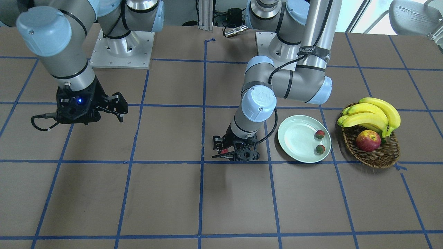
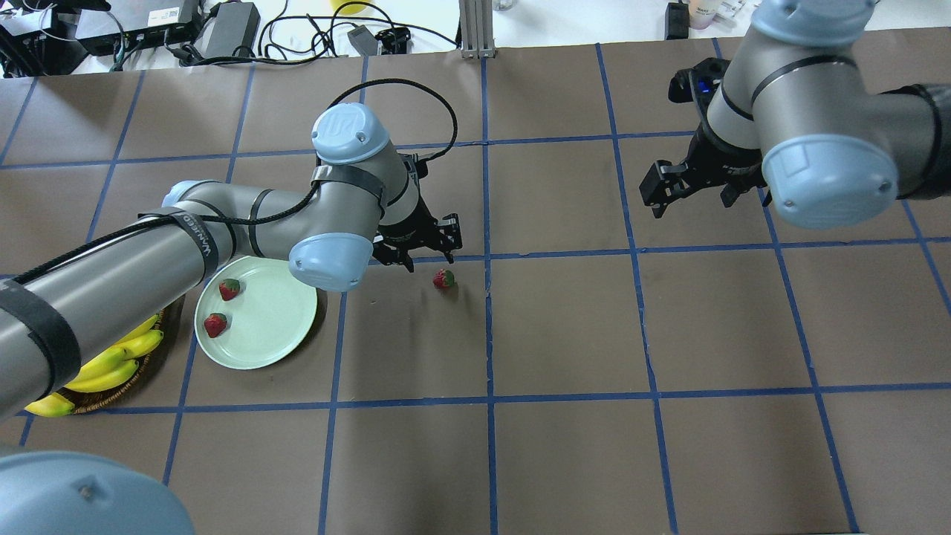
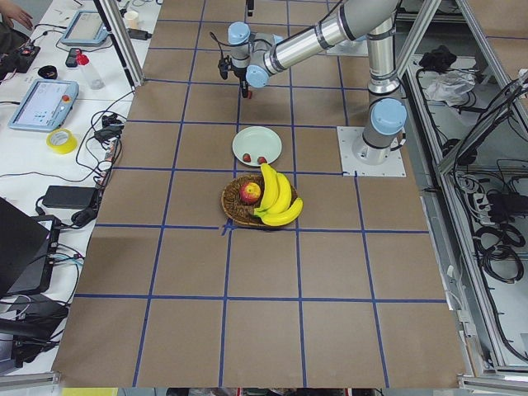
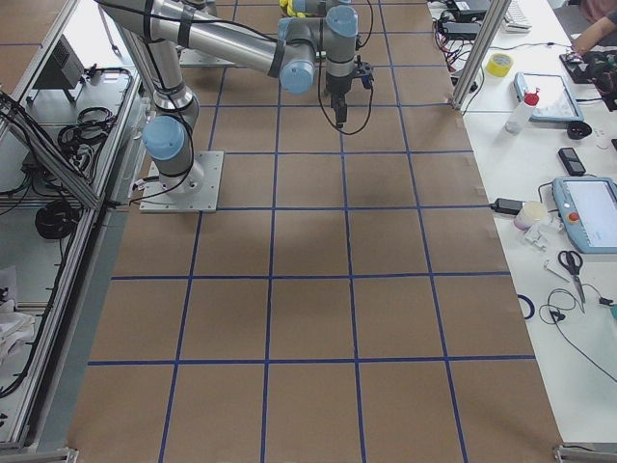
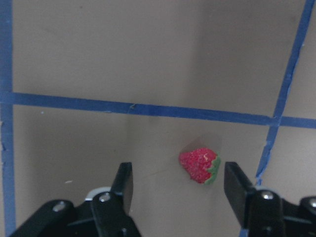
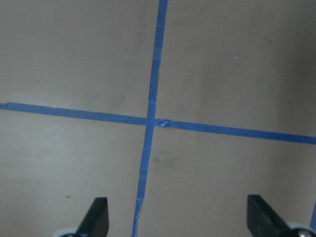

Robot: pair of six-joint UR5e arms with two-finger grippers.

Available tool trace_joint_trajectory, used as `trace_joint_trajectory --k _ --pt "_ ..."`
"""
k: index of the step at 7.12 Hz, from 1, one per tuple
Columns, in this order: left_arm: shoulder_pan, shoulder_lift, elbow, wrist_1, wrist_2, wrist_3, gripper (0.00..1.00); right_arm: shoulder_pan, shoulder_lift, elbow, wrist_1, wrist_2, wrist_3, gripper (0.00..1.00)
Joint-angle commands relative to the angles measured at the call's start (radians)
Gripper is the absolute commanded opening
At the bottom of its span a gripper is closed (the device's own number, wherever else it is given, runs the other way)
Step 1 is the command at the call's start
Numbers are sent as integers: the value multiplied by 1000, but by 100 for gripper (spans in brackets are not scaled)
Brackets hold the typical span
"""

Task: Collect all strawberries into plate
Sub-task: 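Grasp the last center strawberry with the left gripper while the right arm rises away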

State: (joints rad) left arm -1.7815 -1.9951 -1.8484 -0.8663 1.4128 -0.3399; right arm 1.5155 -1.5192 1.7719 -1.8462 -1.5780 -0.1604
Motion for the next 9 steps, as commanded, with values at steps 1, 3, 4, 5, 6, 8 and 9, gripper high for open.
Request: trace_joint_trajectory --k 1,3,4,5,6,8,9 --pt "-12 -28 -5 17 3 -4 71 8 -25 -217 265 1 60 100" --pt "-12 -42 -21 17 0 -7 71 8 -25 -400 453 6 58 100" --pt "-12 -44 -22 20 0 -7 70 6 -50 -394 446 53 30 100" --pt "-12 -44 -19 24 0 -7 66 6 -50 -376 440 87 32 100" --pt "-12 -42 -17 33 -1 -8 62 9 -53 -365 438 78 45 100" --pt "-12 -44 -18 33 -1 -8 49 114 -21 -365 358 61 207 100" --pt "-13 -44 -20 32 -1 -10 26 205 -1 -367 332 -23 288 100"
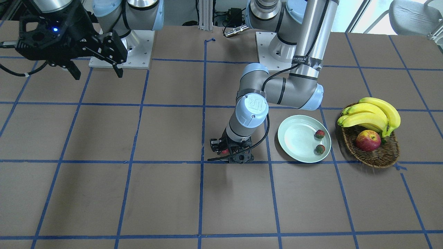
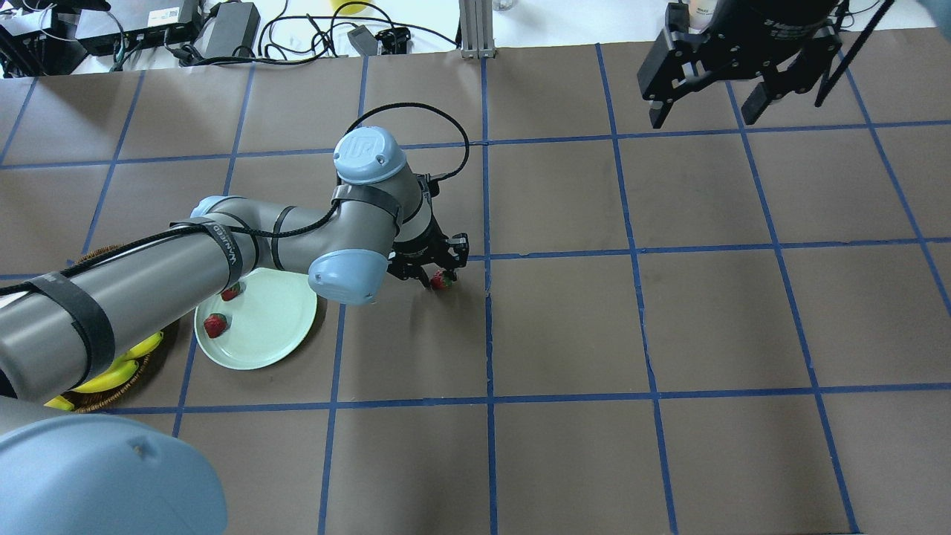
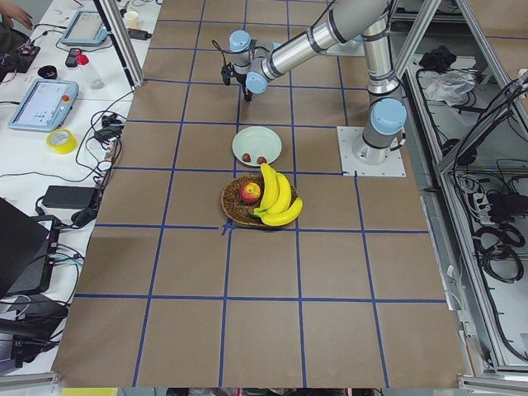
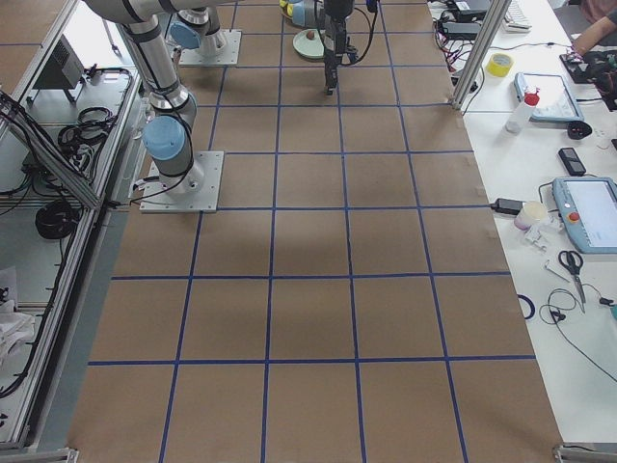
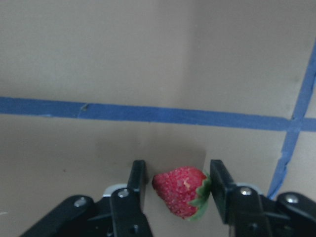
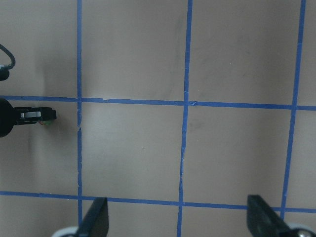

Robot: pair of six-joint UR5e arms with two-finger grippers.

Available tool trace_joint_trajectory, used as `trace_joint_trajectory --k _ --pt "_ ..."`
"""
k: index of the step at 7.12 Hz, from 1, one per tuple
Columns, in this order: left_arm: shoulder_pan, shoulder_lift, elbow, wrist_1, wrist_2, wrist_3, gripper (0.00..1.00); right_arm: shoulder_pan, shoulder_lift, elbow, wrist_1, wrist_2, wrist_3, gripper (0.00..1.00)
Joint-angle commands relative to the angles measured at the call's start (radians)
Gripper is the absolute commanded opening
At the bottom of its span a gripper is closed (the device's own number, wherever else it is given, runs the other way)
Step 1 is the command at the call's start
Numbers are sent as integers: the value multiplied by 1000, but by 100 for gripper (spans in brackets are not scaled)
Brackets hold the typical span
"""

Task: Collect all strawberries into plate
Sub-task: 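Grasp the last center strawberry with the left gripper while the right arm rises away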

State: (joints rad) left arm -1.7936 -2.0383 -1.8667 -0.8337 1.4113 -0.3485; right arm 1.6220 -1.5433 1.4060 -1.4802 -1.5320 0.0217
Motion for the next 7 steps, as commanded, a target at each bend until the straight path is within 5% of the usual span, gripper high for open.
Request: trace_joint_trajectory --k 1,4,7 --pt "-1 4 0 -1 1 0 11 113 31 2 -67 -100 104 100" --pt "14 62 -9 -13 18 36 0 8 32 5 -115 -33 -53 100" --pt "254 206 -8 -239 95 399 0 -22 22 7 -114 -5 -68 100"
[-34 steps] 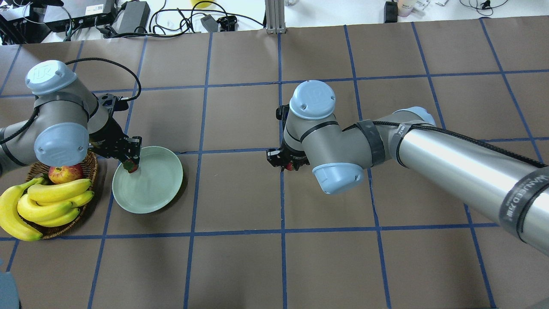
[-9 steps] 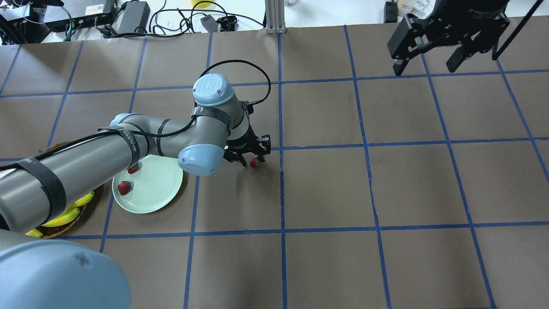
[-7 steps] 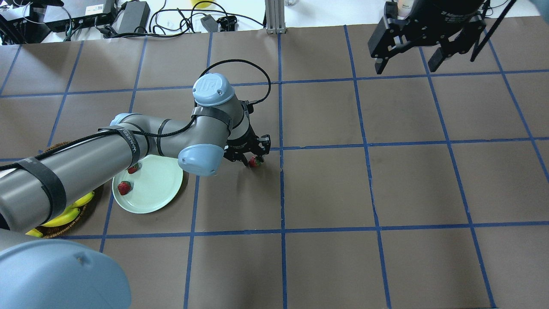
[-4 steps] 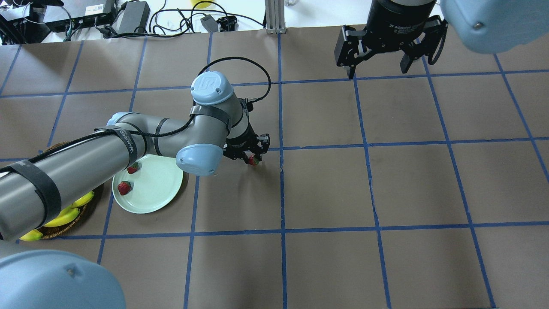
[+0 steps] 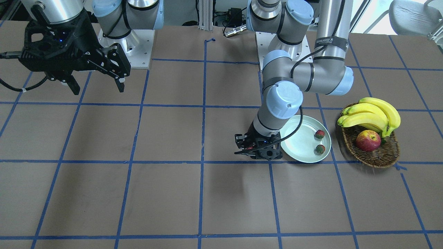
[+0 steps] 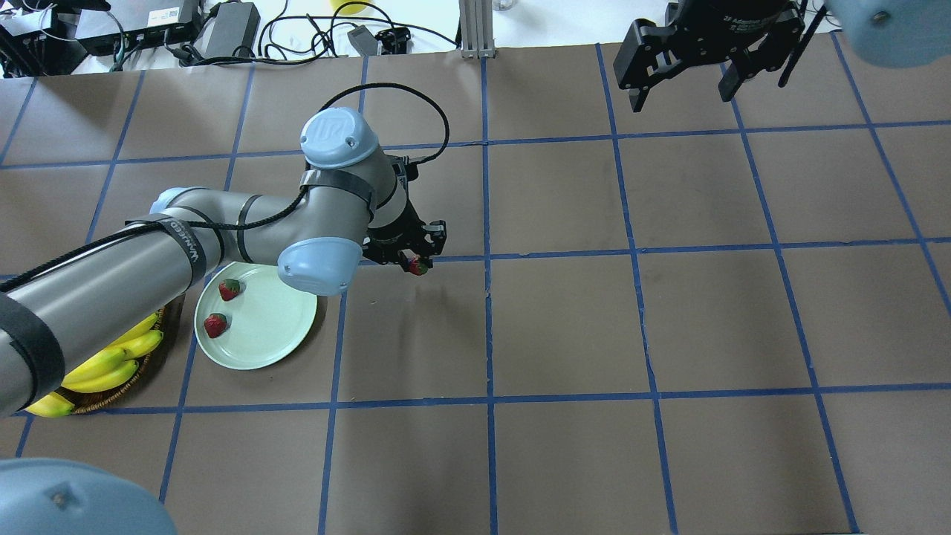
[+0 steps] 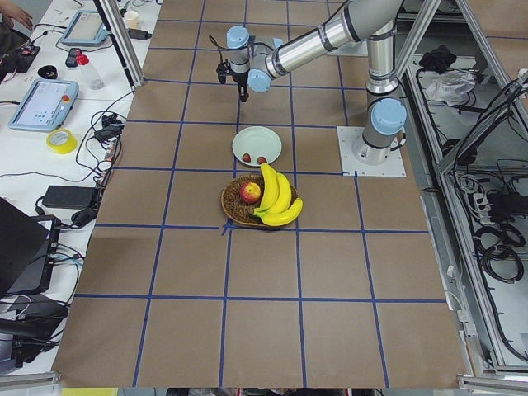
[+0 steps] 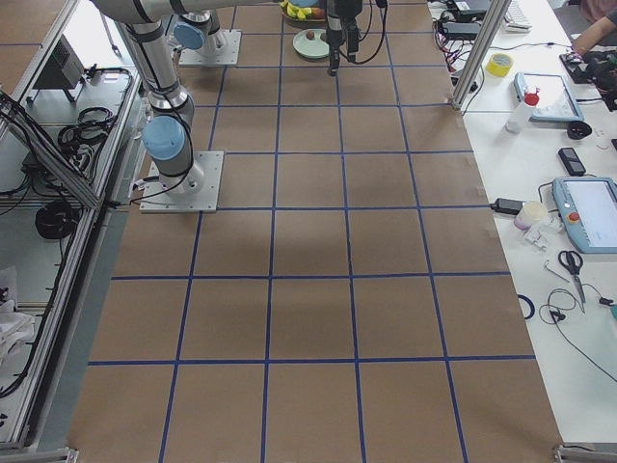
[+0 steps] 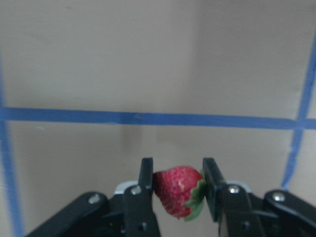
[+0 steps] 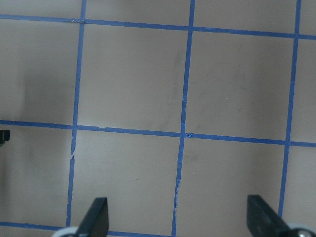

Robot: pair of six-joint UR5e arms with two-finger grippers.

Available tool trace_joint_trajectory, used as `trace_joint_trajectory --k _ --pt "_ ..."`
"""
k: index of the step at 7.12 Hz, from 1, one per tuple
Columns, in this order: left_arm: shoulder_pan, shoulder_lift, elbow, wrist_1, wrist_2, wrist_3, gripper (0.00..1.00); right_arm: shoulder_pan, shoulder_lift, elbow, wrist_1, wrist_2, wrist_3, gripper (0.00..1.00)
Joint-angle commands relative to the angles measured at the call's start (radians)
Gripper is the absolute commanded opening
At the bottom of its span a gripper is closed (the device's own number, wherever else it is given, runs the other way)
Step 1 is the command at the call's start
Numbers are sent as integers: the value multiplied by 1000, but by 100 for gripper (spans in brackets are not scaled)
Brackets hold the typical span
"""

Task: Collect all strawberries into plate
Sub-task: 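Carry the strawberry to the plate with the left gripper and release it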

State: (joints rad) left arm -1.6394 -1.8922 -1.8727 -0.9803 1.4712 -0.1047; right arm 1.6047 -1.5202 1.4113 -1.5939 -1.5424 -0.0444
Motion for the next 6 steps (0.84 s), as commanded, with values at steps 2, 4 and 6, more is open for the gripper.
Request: trace_joint_trajectory --k 2,4,6 --pt "275 85 -11 -124 67 378 0 -11 2 1 9 2 -14 100" --pt "332 75 -123 -19 69 491 0 -14 0 23 3 2 0 100" --pt "332 53 -131 -4 64 493 51 -12 -1 24 9 5 -2 100"
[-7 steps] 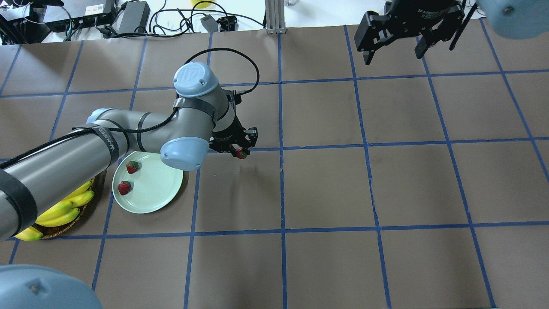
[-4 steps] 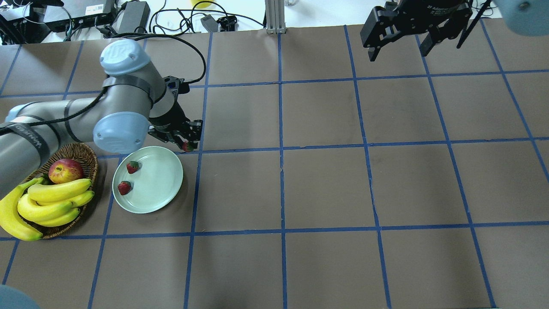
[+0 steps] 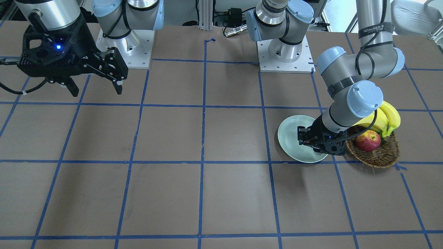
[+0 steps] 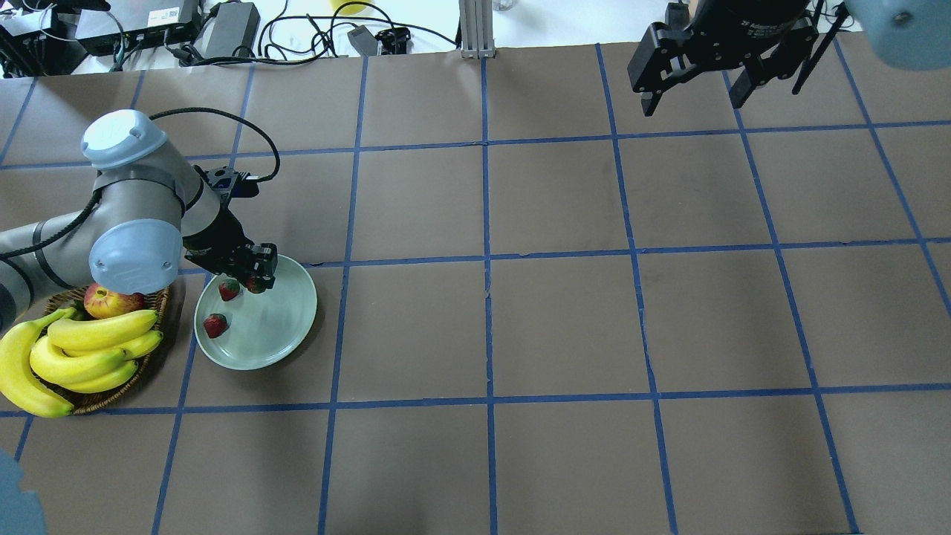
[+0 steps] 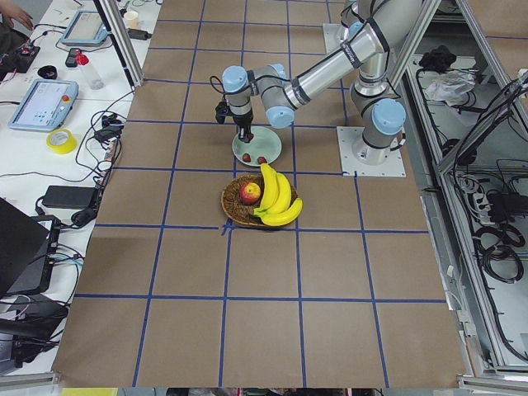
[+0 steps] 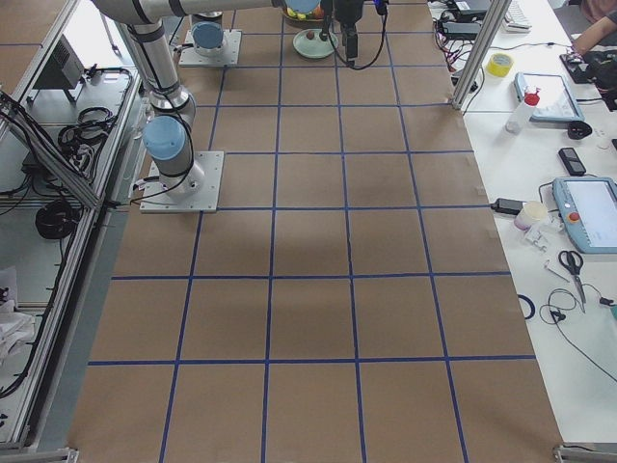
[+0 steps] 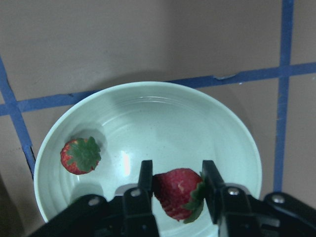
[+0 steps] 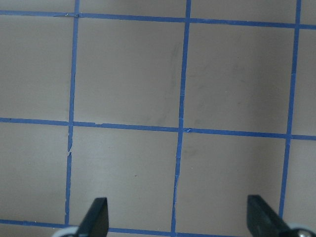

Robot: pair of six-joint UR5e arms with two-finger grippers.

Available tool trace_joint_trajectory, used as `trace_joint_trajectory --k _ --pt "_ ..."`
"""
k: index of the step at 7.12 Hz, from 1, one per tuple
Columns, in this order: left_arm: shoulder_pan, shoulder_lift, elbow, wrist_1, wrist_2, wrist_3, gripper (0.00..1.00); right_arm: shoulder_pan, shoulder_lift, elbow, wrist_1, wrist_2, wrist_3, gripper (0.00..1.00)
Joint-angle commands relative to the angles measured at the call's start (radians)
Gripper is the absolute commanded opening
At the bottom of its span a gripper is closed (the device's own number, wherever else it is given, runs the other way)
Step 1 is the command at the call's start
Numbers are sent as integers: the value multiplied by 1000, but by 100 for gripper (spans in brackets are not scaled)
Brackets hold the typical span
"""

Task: Collect all strawberries into plate
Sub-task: 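Carry the strawberry to the plate with the left gripper and release it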

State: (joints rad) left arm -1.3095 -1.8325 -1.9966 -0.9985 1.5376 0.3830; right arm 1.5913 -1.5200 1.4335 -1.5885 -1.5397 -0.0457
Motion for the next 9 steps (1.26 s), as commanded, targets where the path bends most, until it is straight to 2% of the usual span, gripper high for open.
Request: trace_joint_trajectory --k 1,3,5,7,8,9 --pt "3 -8 -10 11 -10 2 75 1 -2 2 4 3 0 100" --pt "-5 30 40 5 2 7 96 3 -9 -1 5 -17 -12 100" --pt "-58 71 174 -145 4 -45 94 1 -14 2 7 -10 -13 100" --pt "-227 102 385 -321 67 -261 95 1 -14 4 13 0 -13 100" --pt "-272 113 494 -391 68 -304 85 3 -14 13 18 3 -13 100" --pt "-277 134 566 -487 68 -331 86 1 -14 36 15 6 -14 100"
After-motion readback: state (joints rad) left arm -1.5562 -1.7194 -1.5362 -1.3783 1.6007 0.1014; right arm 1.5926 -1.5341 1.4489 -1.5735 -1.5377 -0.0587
